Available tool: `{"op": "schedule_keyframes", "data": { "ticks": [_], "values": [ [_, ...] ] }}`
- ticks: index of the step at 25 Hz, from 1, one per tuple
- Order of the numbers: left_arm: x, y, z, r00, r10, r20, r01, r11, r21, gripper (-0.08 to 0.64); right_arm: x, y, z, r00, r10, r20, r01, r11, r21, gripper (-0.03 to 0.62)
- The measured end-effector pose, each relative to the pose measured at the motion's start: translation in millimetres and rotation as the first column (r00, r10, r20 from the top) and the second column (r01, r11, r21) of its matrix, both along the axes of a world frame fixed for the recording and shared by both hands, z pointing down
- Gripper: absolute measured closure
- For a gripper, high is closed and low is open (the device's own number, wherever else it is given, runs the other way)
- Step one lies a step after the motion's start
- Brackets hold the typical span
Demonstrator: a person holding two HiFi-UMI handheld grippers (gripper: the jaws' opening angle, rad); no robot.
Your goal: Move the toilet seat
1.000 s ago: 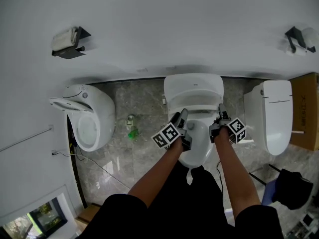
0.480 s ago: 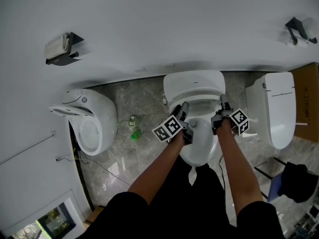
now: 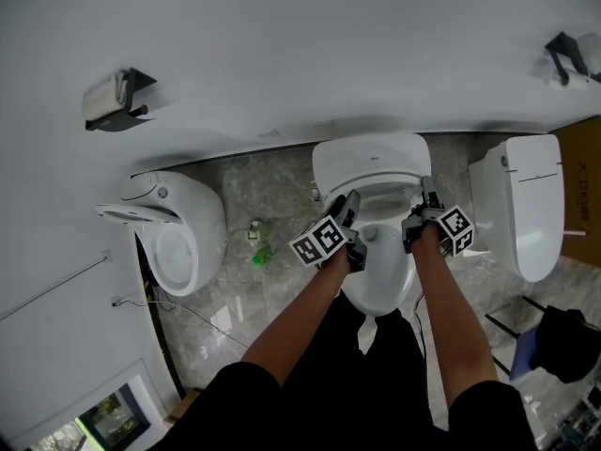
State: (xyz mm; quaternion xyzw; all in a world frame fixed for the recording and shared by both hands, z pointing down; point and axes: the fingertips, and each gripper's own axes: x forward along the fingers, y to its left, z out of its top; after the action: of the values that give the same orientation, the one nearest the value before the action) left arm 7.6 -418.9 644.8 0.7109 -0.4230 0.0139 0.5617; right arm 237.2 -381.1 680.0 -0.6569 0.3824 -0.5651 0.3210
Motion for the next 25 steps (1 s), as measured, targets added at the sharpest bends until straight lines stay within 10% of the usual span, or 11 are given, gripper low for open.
{"op": "schedule_keyframes", "data": {
  "ticks": [18, 25],
  "values": [
    [-9, 30, -38, 0.995, 0.064, -0.071, -0.050, 0.982, 0.180, 0.330, -24, 69, -24, 0.989, -0.150, -0.013, 0.151, 0.984, 0.097, 0.314],
    [-13, 92, -87, 0.989, 0.135, -0.057, -0.111, 0.945, 0.308, 0.330, -29, 124, -83, 0.941, -0.288, -0.181, 0.314, 0.939, 0.140, 0.314]
  ]
}}
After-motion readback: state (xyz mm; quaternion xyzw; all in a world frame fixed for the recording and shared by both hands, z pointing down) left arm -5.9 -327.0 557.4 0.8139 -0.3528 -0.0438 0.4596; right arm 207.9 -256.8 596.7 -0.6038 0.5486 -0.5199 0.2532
